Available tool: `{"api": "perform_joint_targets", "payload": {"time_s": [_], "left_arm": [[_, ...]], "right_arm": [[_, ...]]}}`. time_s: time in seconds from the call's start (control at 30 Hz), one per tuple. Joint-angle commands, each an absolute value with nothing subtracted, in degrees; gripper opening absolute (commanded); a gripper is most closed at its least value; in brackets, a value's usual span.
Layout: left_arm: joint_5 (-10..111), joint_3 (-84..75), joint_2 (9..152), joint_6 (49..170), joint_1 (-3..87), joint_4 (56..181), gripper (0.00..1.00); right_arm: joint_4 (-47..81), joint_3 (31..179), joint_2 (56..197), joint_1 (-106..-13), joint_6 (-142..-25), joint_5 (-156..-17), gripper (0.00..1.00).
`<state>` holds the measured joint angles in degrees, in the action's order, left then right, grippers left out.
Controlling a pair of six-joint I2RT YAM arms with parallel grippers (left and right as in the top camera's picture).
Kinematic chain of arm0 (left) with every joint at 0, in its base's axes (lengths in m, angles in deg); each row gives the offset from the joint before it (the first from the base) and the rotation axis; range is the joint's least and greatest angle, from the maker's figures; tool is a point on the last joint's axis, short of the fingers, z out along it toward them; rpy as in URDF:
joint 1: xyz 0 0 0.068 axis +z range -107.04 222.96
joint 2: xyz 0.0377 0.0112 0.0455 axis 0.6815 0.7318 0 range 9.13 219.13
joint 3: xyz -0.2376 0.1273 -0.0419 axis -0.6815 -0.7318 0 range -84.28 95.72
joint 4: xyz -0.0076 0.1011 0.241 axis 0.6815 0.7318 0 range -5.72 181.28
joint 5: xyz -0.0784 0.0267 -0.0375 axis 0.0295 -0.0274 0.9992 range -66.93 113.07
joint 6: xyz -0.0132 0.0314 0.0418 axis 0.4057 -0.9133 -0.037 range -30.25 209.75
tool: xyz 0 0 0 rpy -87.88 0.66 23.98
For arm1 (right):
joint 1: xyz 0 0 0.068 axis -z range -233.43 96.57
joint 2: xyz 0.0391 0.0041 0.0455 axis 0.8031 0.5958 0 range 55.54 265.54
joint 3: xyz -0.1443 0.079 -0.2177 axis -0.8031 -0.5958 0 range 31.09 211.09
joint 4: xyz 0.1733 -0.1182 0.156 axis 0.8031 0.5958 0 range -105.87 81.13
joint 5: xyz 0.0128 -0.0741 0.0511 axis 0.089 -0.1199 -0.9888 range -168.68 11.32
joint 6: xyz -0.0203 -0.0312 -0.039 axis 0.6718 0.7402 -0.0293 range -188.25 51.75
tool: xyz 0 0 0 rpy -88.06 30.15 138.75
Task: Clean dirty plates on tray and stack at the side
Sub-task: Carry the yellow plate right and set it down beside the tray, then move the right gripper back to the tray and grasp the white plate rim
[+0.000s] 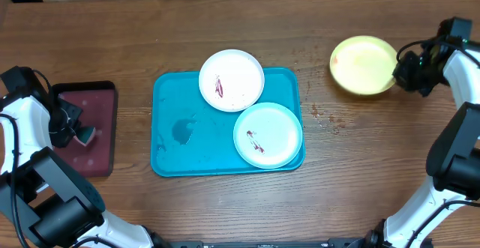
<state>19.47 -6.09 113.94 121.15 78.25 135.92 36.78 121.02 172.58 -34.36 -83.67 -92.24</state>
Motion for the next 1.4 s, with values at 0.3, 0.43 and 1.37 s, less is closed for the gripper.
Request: {"api": "perform_joint_targets", "payload": {"time_s": [0.3,0.43,1.37], "left_arm": [[22.3,-6.3,114.4,121.5,78.6,135.4,0.04],[24.2,-6.3,114.4,121.5,78.5,135.1,0.04],[24.2,-6.3,114.4,120.0,78.5,135.2,0.04]], "right_arm": [[33.1,119.3,170.5,-42.7,-77.4,-114.9,0.87],[29.7,119.3,170.5,-51.7,-77.4,-112.1,0.89],[9.7,119.3,181.1,-80.3,-86.8,-82.4,0.43]]}}
